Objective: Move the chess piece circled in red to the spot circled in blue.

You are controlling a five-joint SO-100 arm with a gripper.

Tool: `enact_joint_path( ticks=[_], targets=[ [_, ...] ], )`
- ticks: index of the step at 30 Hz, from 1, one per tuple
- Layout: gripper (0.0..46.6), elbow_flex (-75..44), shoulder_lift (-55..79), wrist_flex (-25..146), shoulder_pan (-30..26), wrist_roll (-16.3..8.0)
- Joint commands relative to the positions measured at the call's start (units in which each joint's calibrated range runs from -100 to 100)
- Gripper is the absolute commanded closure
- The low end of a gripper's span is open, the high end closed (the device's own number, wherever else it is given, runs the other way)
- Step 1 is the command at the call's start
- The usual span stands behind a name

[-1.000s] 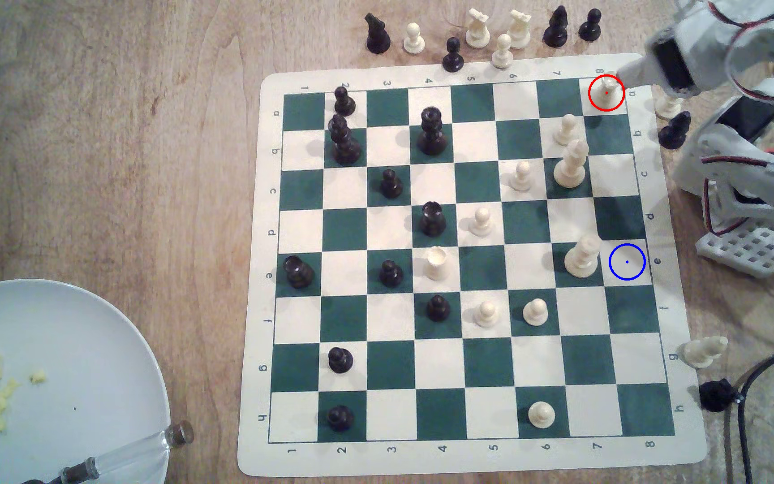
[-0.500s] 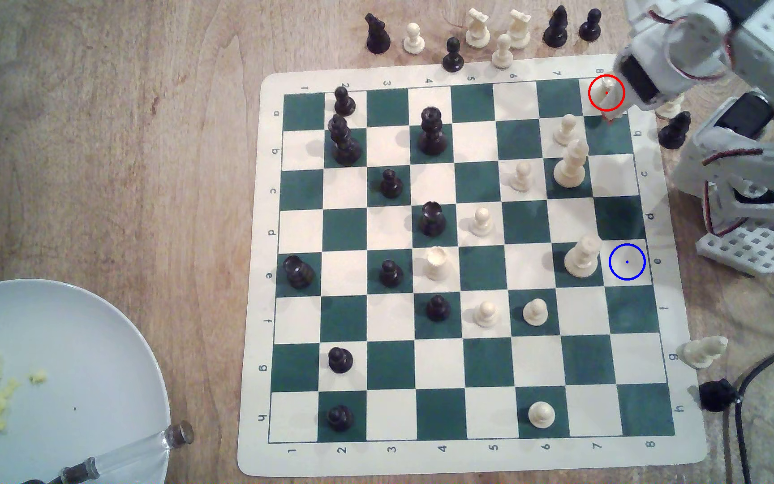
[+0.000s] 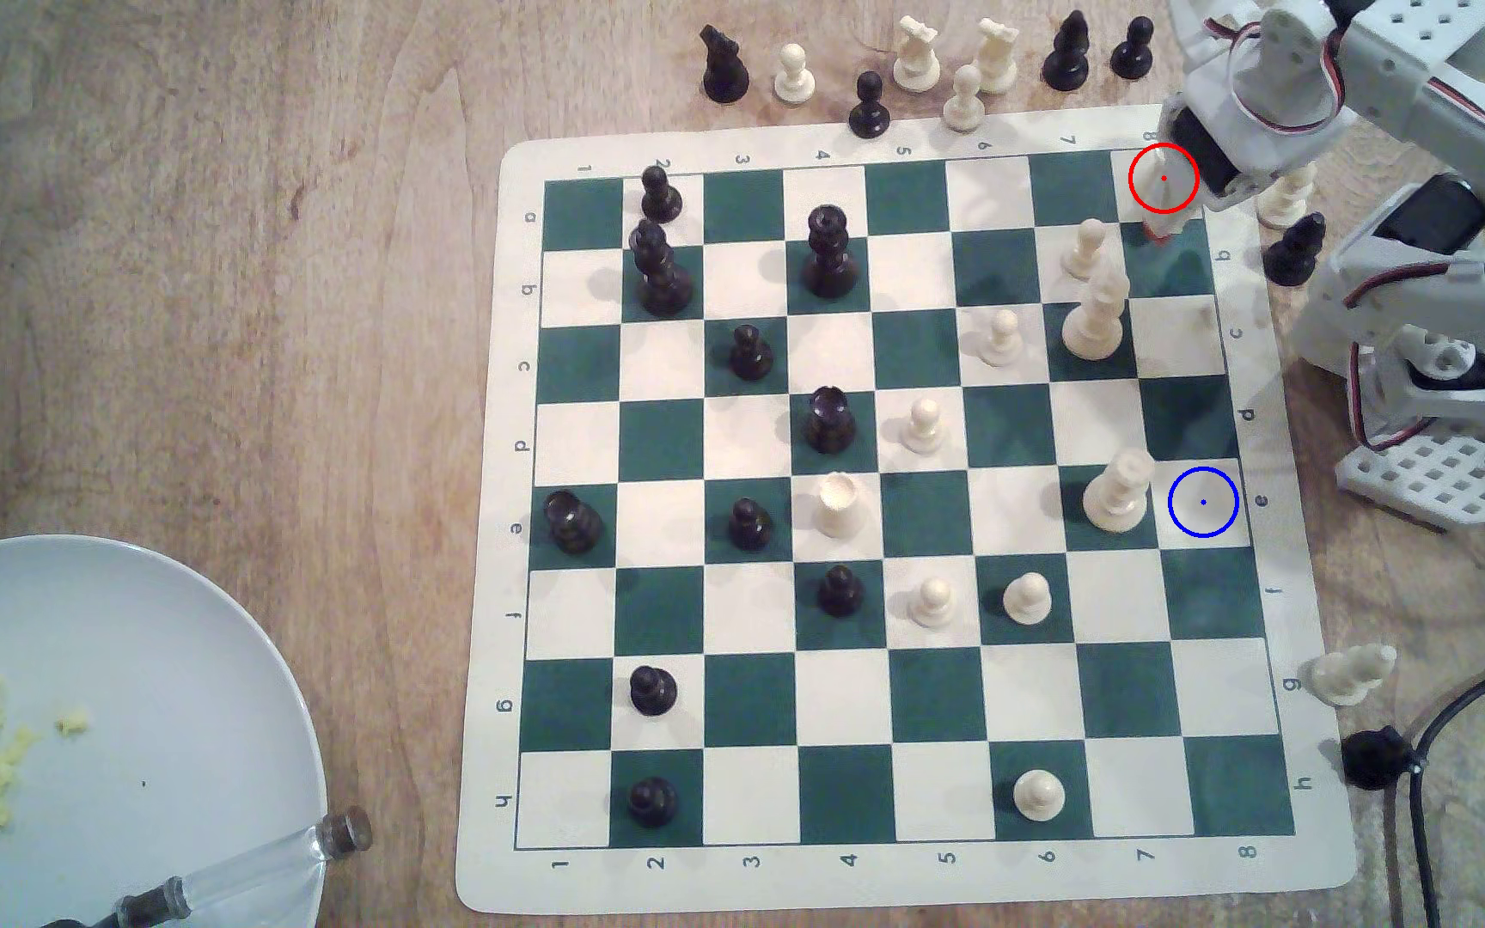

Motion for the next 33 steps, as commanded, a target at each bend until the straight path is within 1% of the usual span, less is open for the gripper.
enact_joint_path(
  ticks=[1, 5, 8, 12, 14, 33],
  targets=[
    [28.8, -0.7, 2.0, -3.9, 2.0, 0.5],
    [28.7, -0.6, 2.5, -6.4, 2.8, 0.8],
    [28.6, -0.5, 2.4, -7.2, 3.4, 1.8],
    [28.5, -0.3, 2.0, -8.1, 3.5, 2.1],
    [28.5, -0.2, 2.2, -8.6, 3.8, 2.7],
    [28.5, 1.0, 3.2, -12.9, 3.0, 3.0]
  ],
)
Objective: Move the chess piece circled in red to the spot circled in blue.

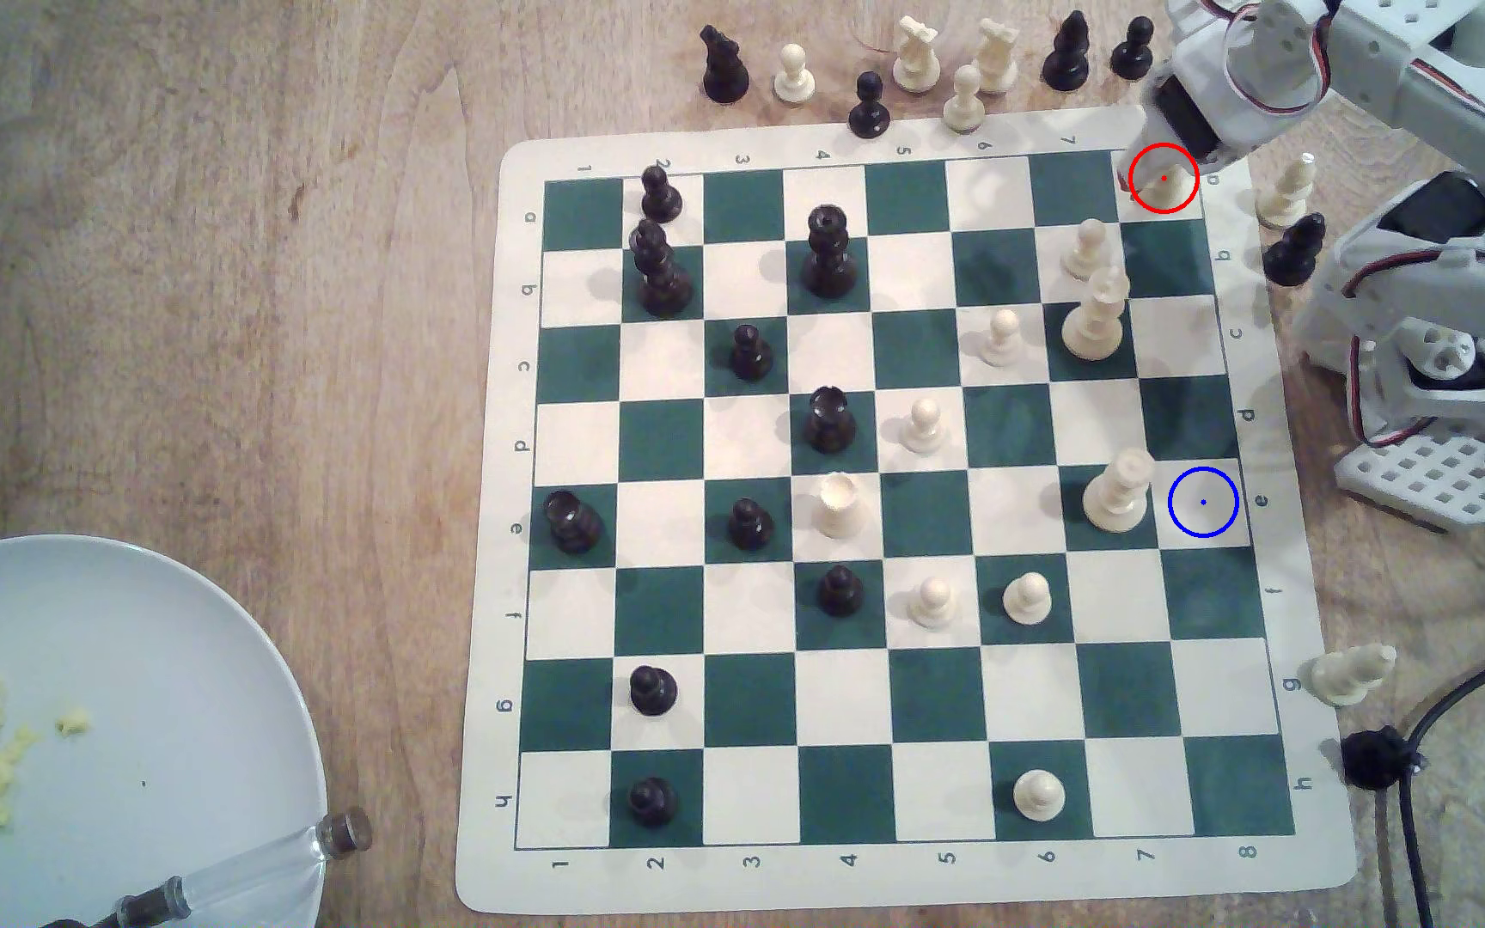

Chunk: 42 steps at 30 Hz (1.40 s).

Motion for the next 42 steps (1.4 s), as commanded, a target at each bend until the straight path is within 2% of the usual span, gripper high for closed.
enact_joint_path(
  ticks=[1, 16, 24, 27, 31, 38, 42],
  targets=[
    [28.5, -0.5, 0.0, -0.7, -0.6, 0.2],
    [30.3, -0.5, -0.3, -1.1, -1.7, -0.2],
    [35.5, -0.5, -0.2, -1.1, -1.5, 0.1],
    [39.1, -0.5, -0.2, -1.1, -1.7, 0.1],
    [46.1, -0.5, -0.4, -1.1, -1.7, 0.1],
    [46.4, -1.3, -1.9, -0.4, -1.6, 0.0],
    [46.4, -5.5, -5.1, 5.3, -1.5, 0.1]
  ],
)
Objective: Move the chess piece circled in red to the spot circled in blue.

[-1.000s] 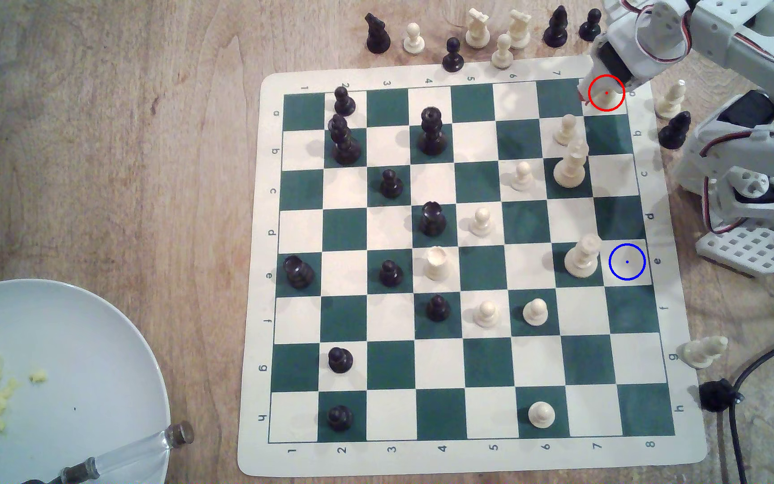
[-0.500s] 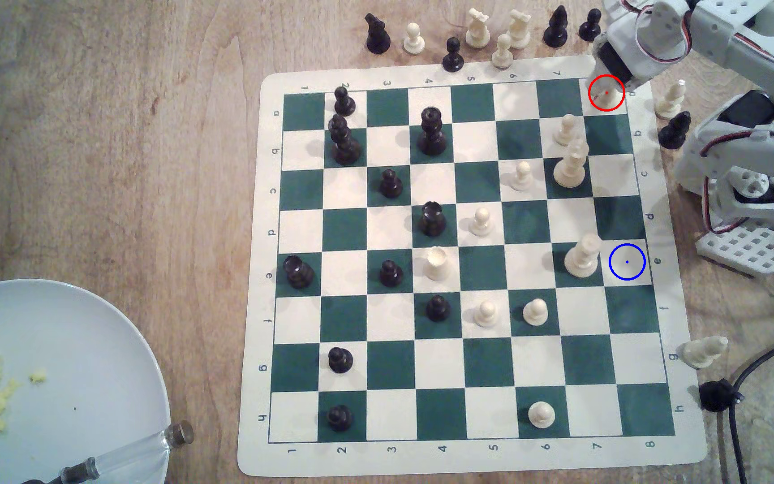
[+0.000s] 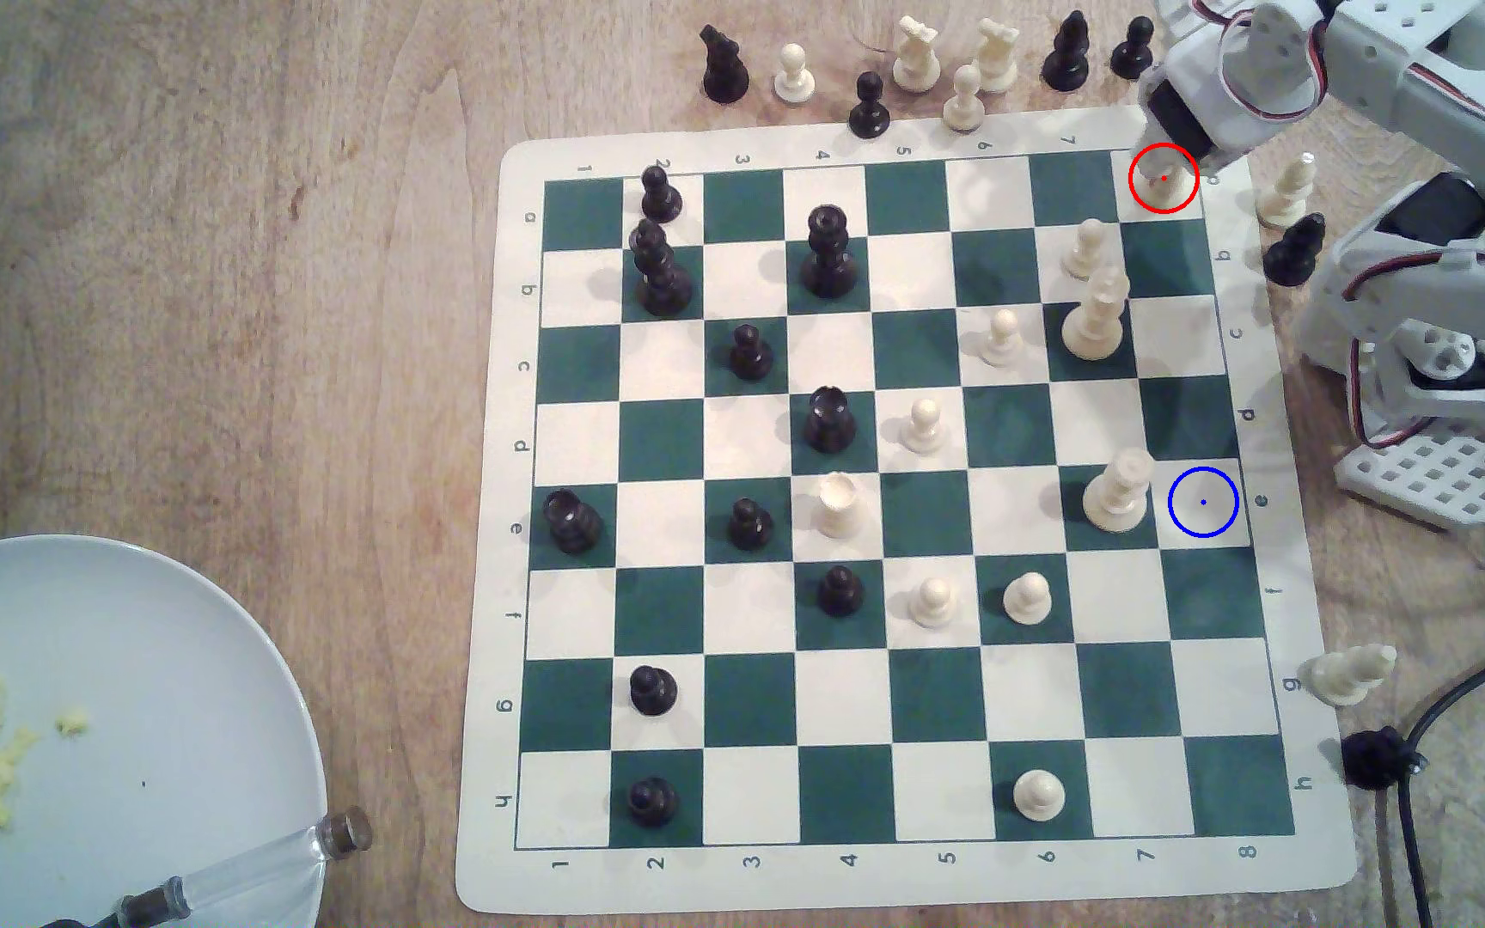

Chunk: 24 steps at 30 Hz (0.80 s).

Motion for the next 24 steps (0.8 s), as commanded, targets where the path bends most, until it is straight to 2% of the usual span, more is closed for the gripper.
enact_joint_path(
  ticks=[1, 5, 9, 15, 24],
  targets=[
    [46.4, -7.7, -5.0, 7.2, -0.2, 0.1],
    [46.4, -10.6, -8.6, 12.1, -0.1, 0.1],
    [46.4, -11.5, -16.6, 21.5, -4.0, 0.0],
    [46.4, -16.1, -20.7, 32.4, -14.9, -2.5],
    [46.4, -14.2, -23.3, 34.5, -29.0, -5.8]
  ],
)
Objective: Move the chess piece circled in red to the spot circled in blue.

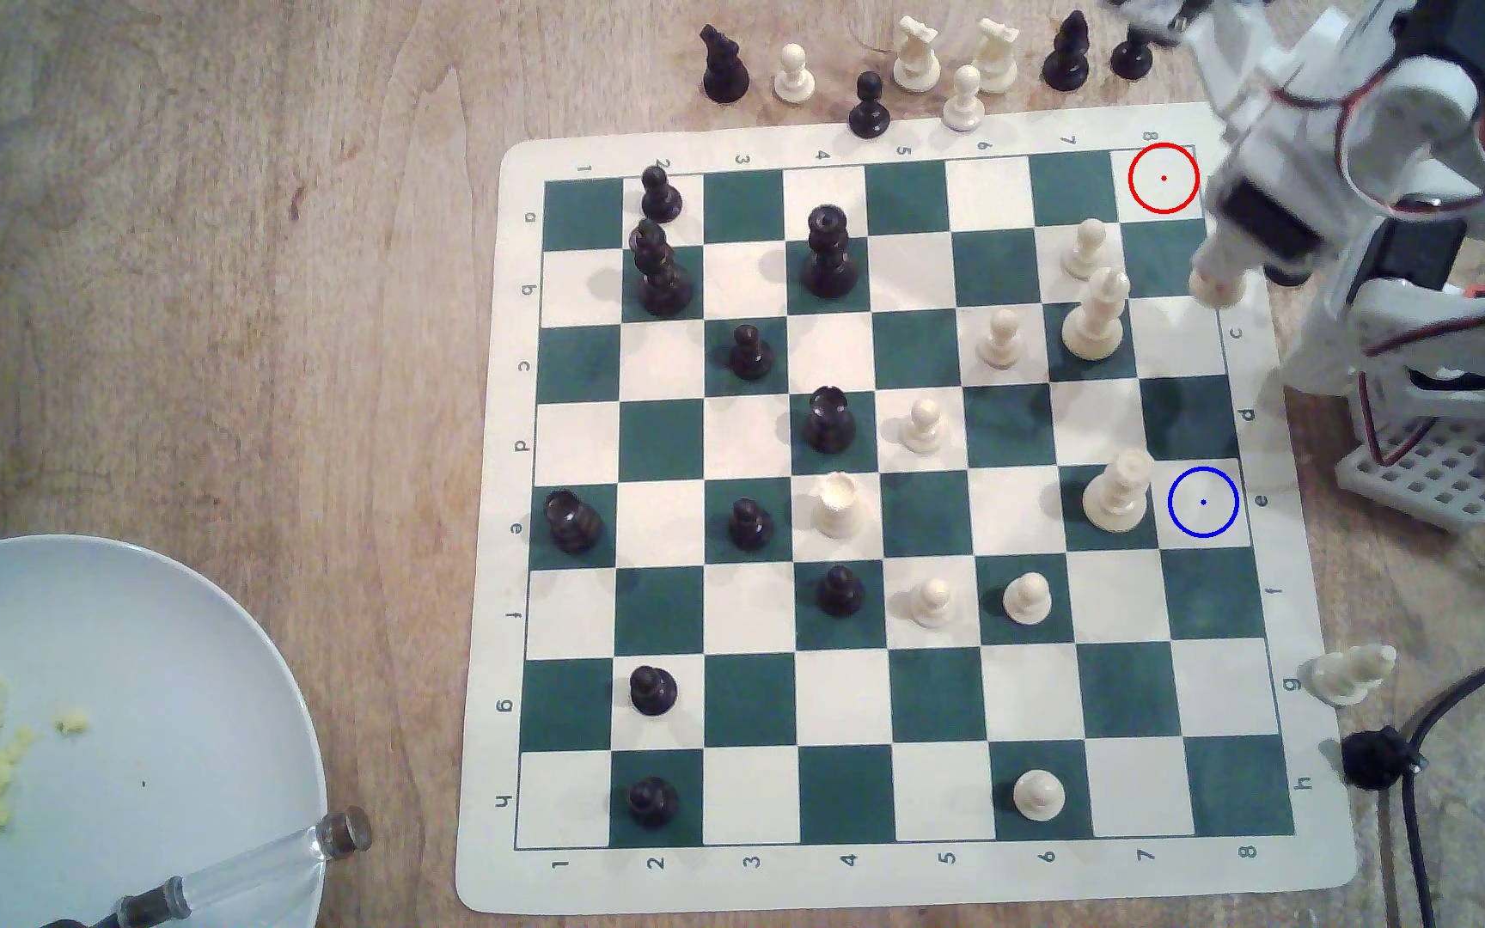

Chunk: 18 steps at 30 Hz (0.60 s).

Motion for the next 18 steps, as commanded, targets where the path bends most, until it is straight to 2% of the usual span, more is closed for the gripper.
enact_joint_path(
  ticks=[1, 4, 7, 18],
  targets=[
    [46.4, -2.8, -1.2, -0.2, -6.5, -1.6],
    [46.4, -1.6, -1.4, -0.1, -11.1, -2.9],
    [46.4, 0.0, -1.7, 0.3, -14.1, -3.3],
    [46.4, 1.3, 6.2, -1.3, -31.3, -3.0]
  ],
)
